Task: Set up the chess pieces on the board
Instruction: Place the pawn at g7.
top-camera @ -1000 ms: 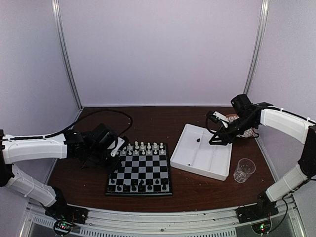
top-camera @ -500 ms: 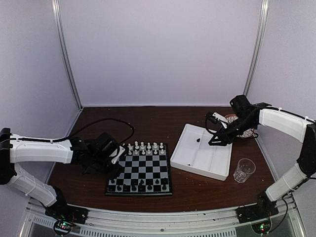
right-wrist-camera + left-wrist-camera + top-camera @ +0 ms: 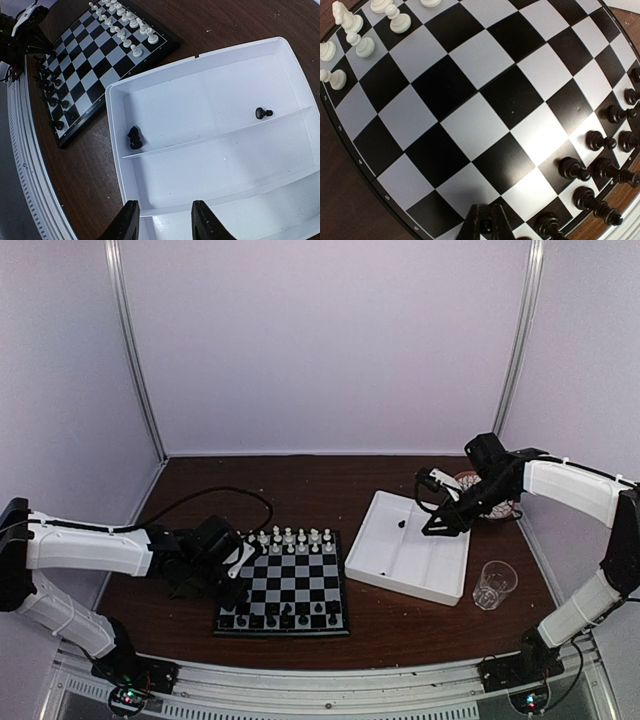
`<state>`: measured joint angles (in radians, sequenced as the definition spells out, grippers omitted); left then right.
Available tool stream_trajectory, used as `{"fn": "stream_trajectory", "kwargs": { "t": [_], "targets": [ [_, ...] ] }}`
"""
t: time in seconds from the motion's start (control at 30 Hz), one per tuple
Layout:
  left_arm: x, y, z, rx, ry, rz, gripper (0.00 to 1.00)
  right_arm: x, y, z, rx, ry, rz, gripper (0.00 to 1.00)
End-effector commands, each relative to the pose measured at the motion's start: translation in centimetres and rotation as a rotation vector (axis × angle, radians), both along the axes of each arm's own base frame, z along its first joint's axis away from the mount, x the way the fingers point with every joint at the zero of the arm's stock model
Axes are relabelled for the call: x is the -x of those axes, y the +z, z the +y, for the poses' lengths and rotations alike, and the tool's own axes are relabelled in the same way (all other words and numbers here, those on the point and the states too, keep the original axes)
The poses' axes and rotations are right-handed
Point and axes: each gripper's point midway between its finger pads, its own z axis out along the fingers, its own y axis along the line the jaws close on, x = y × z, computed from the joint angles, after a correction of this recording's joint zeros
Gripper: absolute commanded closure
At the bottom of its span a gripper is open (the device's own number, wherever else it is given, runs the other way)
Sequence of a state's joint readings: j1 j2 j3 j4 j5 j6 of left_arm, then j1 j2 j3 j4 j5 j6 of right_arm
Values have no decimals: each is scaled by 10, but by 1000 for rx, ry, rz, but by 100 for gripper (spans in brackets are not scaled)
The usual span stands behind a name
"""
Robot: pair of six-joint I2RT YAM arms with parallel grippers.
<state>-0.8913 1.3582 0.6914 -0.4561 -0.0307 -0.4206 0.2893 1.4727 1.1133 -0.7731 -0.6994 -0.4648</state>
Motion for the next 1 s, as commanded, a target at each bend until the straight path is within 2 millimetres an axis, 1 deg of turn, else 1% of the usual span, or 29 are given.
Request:
{"fn": "stream_trajectory", "kwargs": {
  "t": [0.0,0.13,0.2,0.53,0.8,0.9,0.97],
  "targets": [
    [0,1,-9,52,6,-1,98,-2,0,1,-12,4,1,60],
    [2,-2,-8,63,16,7,98,-1,0,1,-12,5,3,60],
    [7,-3,-11,77,5,29,98,-1,1,1,-12,4,2,60],
    [11,-5,-7,68,8,31,99,0,2,1,-17,5,1,60],
    [17,1,-3,63,4,34,99,0,2,1,-19,7,3,60],
    [12,3,0,49,17,6,99,0,2,1,-19,7,2,59],
    [11,0,-1,39,16,11,99,0,1,2,-18,8,4,59]
  ]
}}
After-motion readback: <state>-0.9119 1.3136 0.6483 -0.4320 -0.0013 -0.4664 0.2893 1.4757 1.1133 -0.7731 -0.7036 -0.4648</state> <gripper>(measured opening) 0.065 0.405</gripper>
